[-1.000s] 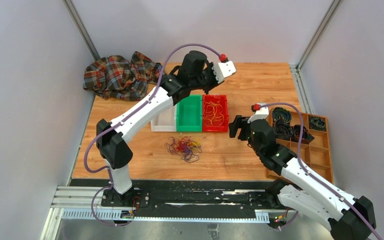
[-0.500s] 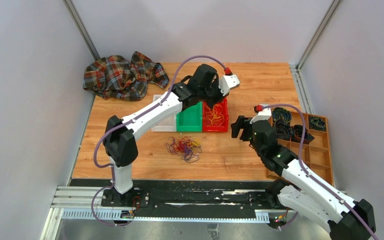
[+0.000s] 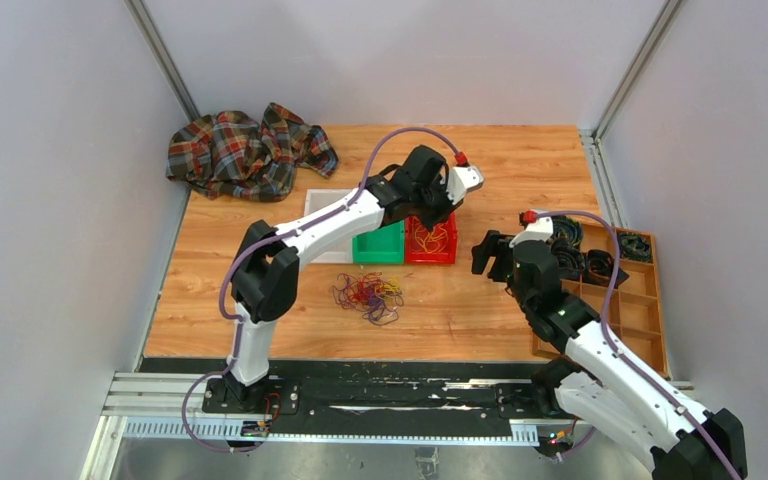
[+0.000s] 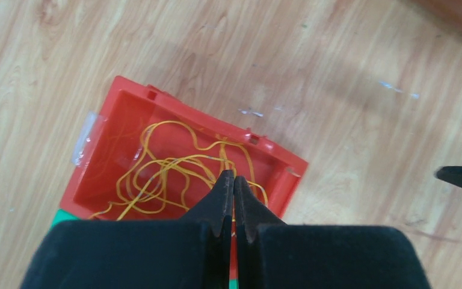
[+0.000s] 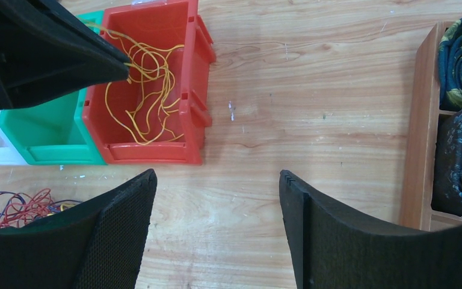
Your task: Untangle the cables
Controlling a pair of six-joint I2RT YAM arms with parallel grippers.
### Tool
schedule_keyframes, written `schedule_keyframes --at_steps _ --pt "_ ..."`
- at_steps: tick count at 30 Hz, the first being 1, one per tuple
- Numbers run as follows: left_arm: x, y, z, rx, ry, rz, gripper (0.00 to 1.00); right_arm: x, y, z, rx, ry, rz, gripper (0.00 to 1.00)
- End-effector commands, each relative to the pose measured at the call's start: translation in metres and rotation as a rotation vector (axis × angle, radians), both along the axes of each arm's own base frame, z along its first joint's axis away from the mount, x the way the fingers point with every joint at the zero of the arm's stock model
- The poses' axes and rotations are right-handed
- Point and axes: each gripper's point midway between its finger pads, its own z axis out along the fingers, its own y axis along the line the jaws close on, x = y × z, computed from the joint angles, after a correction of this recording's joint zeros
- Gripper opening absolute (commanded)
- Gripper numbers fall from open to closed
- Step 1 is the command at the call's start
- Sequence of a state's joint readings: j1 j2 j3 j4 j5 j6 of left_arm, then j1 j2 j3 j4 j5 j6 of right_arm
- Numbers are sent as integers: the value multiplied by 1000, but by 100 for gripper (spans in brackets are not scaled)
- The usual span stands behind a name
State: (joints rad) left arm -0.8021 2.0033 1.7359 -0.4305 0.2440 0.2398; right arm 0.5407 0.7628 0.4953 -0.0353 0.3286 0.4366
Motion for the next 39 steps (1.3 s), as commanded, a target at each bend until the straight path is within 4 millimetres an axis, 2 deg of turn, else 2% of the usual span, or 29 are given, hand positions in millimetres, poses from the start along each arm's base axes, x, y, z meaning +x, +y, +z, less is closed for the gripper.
schedule_keyframes --at_steps 1,5,13,15,17,18,19,22,23,24,25,28,34,36,39 --pt "21 5 -20 82 -110 30 0 -2 -5 -14 15 37 -17 74" --pt "30 8 -42 127 -151 34 0 -2 -6 -16 23 44 -21 74" --pt "43 -1 -69 136 -181 24 1 2 -7 -14 24 52 -26 72" --pt "44 1 -80 161 -179 21 0 2 -8 -15 23 52 -28 72" --pt "42 3 -83 173 -172 9 0 1 -9 -14 25 48 -28 72" --pt "40 4 -81 175 -168 5 1 1 -10 -13 25 47 -28 72" --pt "37 4 -76 173 -163 -2 5 1 -10 -12 24 47 -28 72" --pt "29 4 -52 159 -139 -37 48 1 -11 -8 25 41 -26 72" --pt "24 5 -45 156 -118 -56 66 1 -10 -7 26 40 -25 72" --pt "18 6 -38 150 -92 -75 79 1 -11 -5 29 37 -24 72" --pt "13 7 -30 134 -67 -92 88 1 -10 -4 31 37 -24 72" --pt "2 13 -10 88 3 -103 94 0 -11 -3 37 34 -26 72" --pt "-8 29 26 95 7 -144 95 -3 -13 -2 41 29 -28 72" --pt "-5 34 33 95 -8 -141 95 -3 -13 -2 41 30 -29 72" --pt "13 43 38 86 -33 -104 91 -2 -12 -2 44 32 -26 72"
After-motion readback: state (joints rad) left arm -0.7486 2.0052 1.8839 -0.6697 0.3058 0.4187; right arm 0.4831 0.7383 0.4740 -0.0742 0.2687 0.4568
